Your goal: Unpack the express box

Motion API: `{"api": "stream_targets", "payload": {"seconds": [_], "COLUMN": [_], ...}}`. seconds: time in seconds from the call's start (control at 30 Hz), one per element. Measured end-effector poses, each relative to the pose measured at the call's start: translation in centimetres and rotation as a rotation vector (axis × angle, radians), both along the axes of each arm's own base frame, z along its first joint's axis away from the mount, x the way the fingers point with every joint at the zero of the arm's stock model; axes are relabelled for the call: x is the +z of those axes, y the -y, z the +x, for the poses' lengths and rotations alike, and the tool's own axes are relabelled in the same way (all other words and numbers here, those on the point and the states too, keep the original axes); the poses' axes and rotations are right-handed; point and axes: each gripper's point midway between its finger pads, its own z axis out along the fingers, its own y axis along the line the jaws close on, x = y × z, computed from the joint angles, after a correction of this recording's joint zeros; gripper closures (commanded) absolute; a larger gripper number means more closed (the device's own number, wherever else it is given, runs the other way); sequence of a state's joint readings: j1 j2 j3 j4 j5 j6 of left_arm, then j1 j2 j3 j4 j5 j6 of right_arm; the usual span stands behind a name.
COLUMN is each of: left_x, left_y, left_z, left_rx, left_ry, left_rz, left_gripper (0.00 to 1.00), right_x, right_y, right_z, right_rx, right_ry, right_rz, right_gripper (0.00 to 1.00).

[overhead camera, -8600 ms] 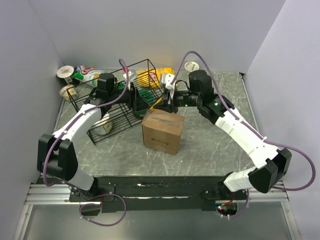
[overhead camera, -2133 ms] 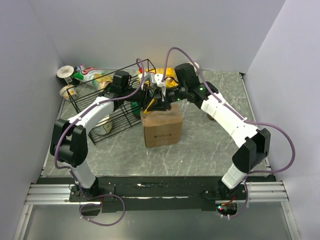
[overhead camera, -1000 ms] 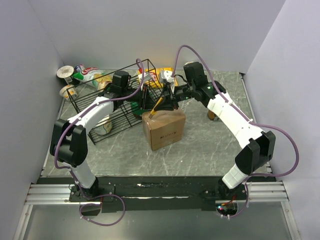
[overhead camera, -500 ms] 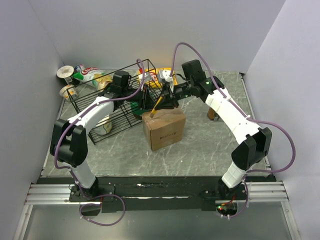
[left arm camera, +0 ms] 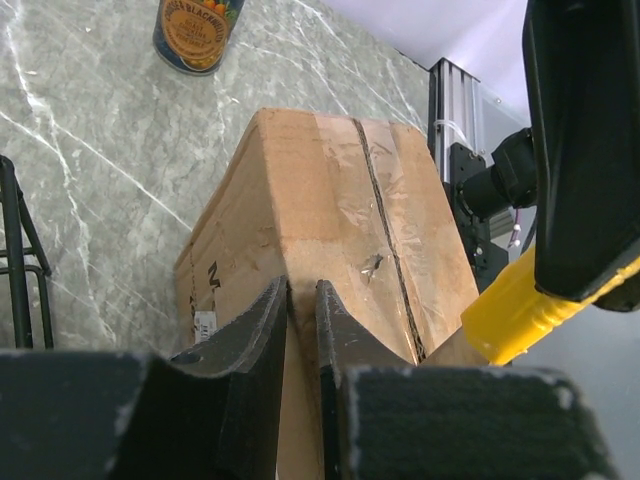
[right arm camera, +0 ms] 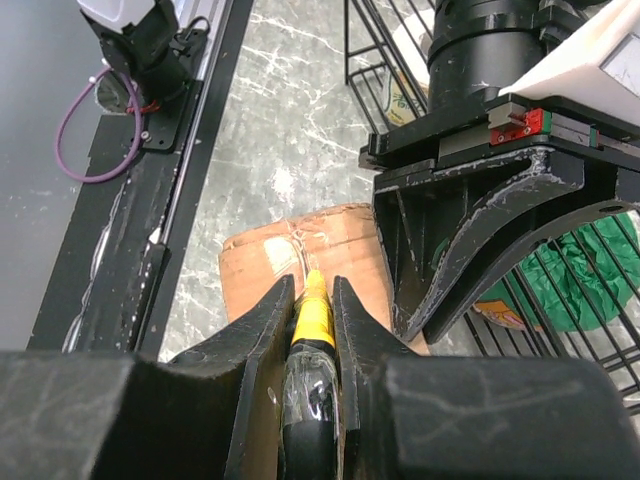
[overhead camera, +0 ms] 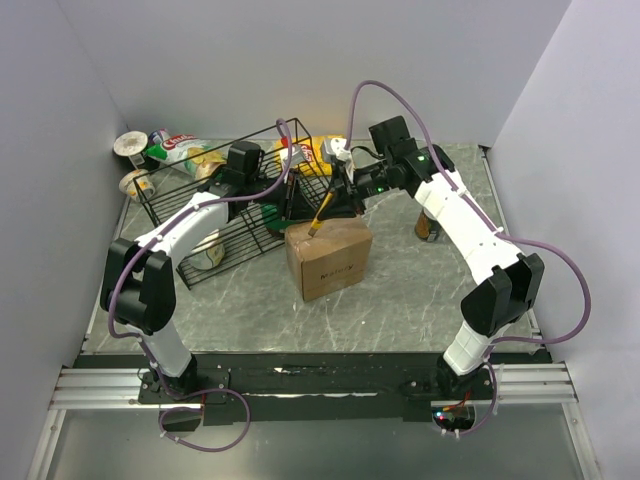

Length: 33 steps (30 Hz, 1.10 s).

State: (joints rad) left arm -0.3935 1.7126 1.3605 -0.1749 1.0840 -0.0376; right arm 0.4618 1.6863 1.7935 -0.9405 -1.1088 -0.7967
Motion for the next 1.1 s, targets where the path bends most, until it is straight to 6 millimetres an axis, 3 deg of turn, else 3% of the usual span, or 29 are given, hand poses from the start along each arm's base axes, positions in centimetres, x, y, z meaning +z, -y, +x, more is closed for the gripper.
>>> {"api": "stream_targets", "payload": {"seconds": [1.1], "left_x": [0.0], "left_y": [0.3], "left_z": [-0.4], "left_rx": [-0.051], "left_ry": [0.092], "left_rz": [0.015], "left_gripper": [0.99], "right_x": [-0.9], "right_y": [2.6], "right_z": [0.4], "right_rx": [-0.021], "right_ry": [-0.002], "right_rz": [-0.041], "right_gripper": [1.00]}}
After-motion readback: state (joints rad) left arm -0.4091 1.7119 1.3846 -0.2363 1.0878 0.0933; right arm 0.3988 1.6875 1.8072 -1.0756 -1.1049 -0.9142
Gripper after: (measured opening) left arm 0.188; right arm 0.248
